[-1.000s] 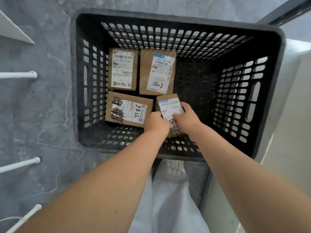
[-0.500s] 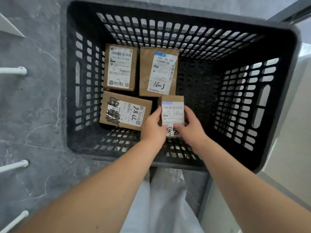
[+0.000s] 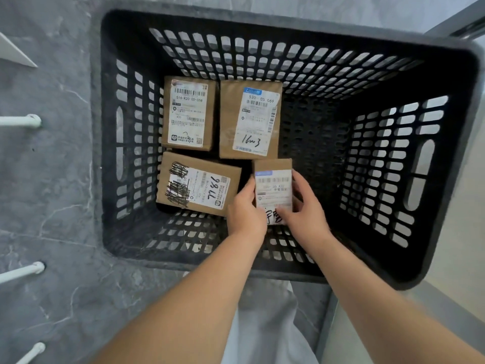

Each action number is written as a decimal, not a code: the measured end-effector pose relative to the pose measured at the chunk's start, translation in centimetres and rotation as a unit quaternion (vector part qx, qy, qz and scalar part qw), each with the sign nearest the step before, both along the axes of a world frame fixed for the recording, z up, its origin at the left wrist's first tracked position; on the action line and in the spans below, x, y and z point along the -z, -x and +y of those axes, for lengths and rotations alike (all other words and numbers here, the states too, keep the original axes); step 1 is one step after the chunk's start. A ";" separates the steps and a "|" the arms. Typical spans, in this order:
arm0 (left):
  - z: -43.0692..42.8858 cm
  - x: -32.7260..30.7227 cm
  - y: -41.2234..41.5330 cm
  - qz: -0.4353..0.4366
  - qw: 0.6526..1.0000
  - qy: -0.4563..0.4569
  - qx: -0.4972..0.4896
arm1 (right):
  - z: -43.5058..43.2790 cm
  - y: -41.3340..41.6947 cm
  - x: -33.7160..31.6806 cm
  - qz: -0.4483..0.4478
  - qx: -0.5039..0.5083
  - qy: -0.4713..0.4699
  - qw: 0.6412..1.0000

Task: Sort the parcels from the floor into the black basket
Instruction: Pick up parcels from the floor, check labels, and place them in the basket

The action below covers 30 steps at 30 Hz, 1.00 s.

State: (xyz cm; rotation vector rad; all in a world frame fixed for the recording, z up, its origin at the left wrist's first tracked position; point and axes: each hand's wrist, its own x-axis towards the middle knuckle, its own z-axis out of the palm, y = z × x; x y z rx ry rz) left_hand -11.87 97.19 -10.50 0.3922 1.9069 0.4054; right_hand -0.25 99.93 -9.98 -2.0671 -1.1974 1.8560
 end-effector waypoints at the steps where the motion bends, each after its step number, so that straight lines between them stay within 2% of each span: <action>1: 0.3 0.2 0.6 0.022 1.000 0.003 0.003 | 0.1 0.8 0.4 -0.006 -0.013 -0.001 1.000; 5: 1.6 0.1 1.5 0.093 0.992 0.019 0.086 | 1.2 3.0 1.8 -0.059 -0.058 0.013 0.996; 9: 3.2 0.2 0.8 0.208 0.960 0.082 0.170 | 0.9 4.0 2.4 -0.120 -0.124 0.035 0.984; 13: 2.8 1.1 0.0 0.180 0.954 0.133 0.201 | 1.4 4.7 3.1 -0.179 -0.154 0.099 0.967; 16: 2.5 1.8 0.4 0.189 0.953 0.141 0.193 | 1.4 5.0 3.8 -0.200 -0.184 0.099 0.957; 18: 2.6 1.8 0.5 0.208 0.943 0.137 0.221 | 1.5 4.8 4.2 -0.204 -0.228 0.100 0.947; 21: 2.7 1.4 0.4 0.230 0.916 0.071 0.322 | 2.3 4.7 4.7 -0.216 -0.283 0.098 0.929; 24: 2.7 1.4 0.6 0.194 0.886 0.003 0.421 | 3.2 5.4 4.9 -0.215 -0.310 0.112 0.919; 28: 3.1 1.8 0.7 0.158 0.894 0.072 0.414 | 3.2 5.4 4.8 -0.200 -0.290 0.131 0.927; 30: 2.7 1.3 0.1 0.161 0.890 0.102 0.414 | 3.1 4.8 4.4 -0.166 -0.283 0.128 0.936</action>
